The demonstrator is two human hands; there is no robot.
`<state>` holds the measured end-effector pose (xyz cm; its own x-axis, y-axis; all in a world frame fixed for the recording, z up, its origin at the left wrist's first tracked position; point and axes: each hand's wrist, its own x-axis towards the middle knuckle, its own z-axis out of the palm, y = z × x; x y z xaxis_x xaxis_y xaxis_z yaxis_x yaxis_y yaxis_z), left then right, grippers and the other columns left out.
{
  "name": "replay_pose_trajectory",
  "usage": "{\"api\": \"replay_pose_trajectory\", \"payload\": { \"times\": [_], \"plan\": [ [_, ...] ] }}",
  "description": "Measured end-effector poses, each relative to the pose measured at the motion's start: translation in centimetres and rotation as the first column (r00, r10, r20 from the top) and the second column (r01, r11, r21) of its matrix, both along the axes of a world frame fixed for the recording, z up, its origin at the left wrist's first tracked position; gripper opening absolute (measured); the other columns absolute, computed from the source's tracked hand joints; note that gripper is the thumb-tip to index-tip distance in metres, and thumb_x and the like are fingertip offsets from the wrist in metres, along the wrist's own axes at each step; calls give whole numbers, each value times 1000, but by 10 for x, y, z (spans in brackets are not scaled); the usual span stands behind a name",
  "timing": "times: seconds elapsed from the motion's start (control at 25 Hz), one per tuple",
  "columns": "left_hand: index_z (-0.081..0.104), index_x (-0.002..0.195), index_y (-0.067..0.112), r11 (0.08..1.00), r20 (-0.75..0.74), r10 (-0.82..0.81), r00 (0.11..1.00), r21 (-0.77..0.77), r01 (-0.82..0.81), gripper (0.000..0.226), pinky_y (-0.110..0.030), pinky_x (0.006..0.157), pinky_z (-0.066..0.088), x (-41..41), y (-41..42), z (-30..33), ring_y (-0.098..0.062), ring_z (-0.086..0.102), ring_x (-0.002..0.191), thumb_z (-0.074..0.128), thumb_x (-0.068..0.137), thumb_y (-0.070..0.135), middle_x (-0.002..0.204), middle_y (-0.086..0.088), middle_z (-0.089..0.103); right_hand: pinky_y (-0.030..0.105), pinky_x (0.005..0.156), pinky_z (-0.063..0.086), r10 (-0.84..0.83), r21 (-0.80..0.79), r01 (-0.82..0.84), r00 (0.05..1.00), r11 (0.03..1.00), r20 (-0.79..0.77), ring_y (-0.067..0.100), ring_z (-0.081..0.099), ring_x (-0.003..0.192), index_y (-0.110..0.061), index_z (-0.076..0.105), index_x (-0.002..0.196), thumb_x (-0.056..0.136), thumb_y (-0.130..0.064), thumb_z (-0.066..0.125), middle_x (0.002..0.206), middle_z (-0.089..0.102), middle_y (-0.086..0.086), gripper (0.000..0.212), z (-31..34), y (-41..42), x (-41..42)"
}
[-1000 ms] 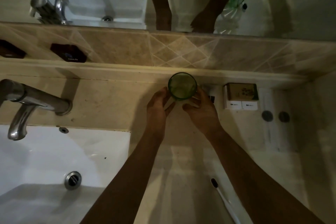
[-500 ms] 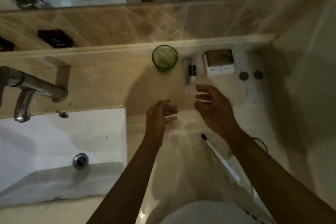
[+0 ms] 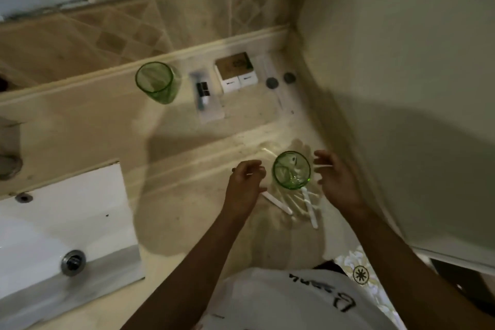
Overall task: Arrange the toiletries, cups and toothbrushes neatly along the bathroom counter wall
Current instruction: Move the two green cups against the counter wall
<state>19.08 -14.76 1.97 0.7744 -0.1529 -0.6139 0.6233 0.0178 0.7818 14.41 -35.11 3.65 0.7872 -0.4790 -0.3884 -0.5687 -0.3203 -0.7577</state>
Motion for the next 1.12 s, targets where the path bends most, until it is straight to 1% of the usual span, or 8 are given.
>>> {"api": "replay_pose_trajectory", "payload": {
  "times": [0.12, 0.24, 0.32, 0.44, 0.6, 0.8, 0.96, 1.12],
  "plan": [
    [67, 114, 17, 1000, 0, -26, 1000, 17, 26, 21, -47, 90, 59, 1, -15, 0, -19, 63, 109, 55, 97, 11, 124, -8, 63, 42, 81, 55, 68, 122, -60, 996, 991, -61, 30, 66, 97, -30, 55, 123, 85, 0, 56, 120, 64, 6, 48, -17, -3, -16],
    [63, 117, 14, 997, -5, -72, 997, 3, 72, 33, -45, 94, 57, -1, -22, -3, -22, 59, 120, 49, 94, -7, 130, -9, 61, 18, 65, 49, 119, 144, -113, 992, 983, -33, 16, 66, 86, -22, 53, 130, 85, 7, 58, 125, 61, 3, 54, -17, 1, -18],
    [63, 117, 12, 995, 25, -100, 995, 27, 100, 39, -45, 96, 56, -4, -26, -3, -22, 60, 121, 54, 89, -13, 127, -7, 63, 10, 64, 49, 97, 157, -89, 994, 984, -45, 9, 68, 89, -22, 54, 132, 85, 6, 62, 120, 63, -6, 55, -12, 2, -16],
    [64, 115, 10, 995, 38, -94, 995, 43, 93, 39, -47, 98, 55, -7, -28, 2, -18, 63, 115, 52, 87, -14, 116, 1, 66, 13, 69, 50, 83, 200, -67, 994, 977, -74, 3, 68, 91, -26, 60, 125, 83, 0, 68, 114, 67, -10, 50, -5, 6, -14],
    [70, 117, 13, 994, 101, -92, 991, 72, 85, 42, -45, 96, 56, -4, -17, 4, -14, 66, 111, 51, 86, -7, 119, -1, 70, 29, 86, 57, 127, 185, -121, 992, 975, -24, 9, 68, 101, -20, 64, 124, 80, 2, 73, 114, 71, -4, 50, 0, 12, -11],
    [73, 112, 18, 987, 109, 148, 983, -75, -140, 33, -34, 83, 61, 14, 37, 16, -21, 70, 103, 55, 95, -5, 117, -8, 72, 7, 73, 51, 251, 255, -264, 965, 930, 81, -5, 64, 98, -16, 60, 126, 82, 5, 72, 115, 67, -7, 50, 21, 56, 30],
    [70, 109, 13, 914, 158, 403, 901, -121, -387, 19, -36, 86, 60, 32, 102, 19, -18, 70, 102, 62, 95, 3, 107, -2, 74, 11, 67, 53, 317, 347, -355, 935, 868, 161, -1, 69, 94, -10, 61, 125, 82, 9, 70, 117, 68, 2, 48, 19, 124, 82],
    [69, 112, 3, 781, 197, 624, 756, -106, -616, 18, -40, 88, 59, 57, 169, 15, -22, 69, 103, 64, 94, 6, 110, -13, 70, 16, 79, 55, 391, 385, -456, 889, 802, 239, 16, 68, 106, -8, 60, 123, 81, 9, 71, 118, 68, 4, 47, 10, 210, 133]
  ]
}}
